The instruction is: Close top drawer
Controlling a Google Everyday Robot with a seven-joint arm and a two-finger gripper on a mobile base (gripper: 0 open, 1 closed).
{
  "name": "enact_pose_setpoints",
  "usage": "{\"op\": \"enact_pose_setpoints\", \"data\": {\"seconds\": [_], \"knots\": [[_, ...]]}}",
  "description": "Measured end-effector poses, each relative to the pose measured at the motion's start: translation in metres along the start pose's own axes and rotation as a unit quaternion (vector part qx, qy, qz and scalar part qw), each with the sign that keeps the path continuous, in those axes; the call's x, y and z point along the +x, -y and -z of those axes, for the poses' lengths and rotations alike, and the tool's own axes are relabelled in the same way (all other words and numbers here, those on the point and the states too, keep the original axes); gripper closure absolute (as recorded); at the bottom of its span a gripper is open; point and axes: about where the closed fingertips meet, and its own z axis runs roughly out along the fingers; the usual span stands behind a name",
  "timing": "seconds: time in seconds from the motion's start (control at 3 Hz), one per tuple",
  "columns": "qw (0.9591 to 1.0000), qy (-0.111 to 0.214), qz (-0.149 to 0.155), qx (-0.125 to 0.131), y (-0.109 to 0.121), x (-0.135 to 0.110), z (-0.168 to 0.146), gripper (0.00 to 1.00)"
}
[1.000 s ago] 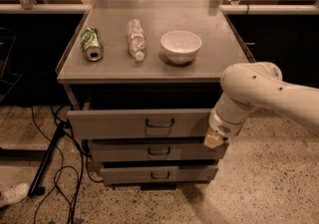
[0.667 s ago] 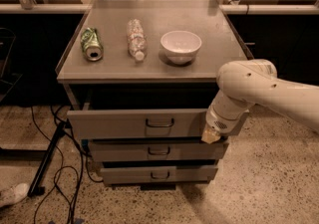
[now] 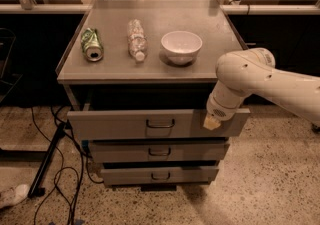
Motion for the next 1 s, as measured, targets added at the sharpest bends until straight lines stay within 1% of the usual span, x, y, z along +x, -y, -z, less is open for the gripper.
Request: {"op": "enact_pose_setpoints", "data": {"seconds": [0.33,0.67,1.0], "knots": [[0.9999,0.002,0.0,0.01,0.012,-0.0066,-0.0003,0.98],[0.9999,0.002,0.0,0.01,0.012,-0.0066,-0.0004,0.76],[0.9999,0.002,0.0,0.01,0.012,-0.0065,-0.0004,0.45]]}}
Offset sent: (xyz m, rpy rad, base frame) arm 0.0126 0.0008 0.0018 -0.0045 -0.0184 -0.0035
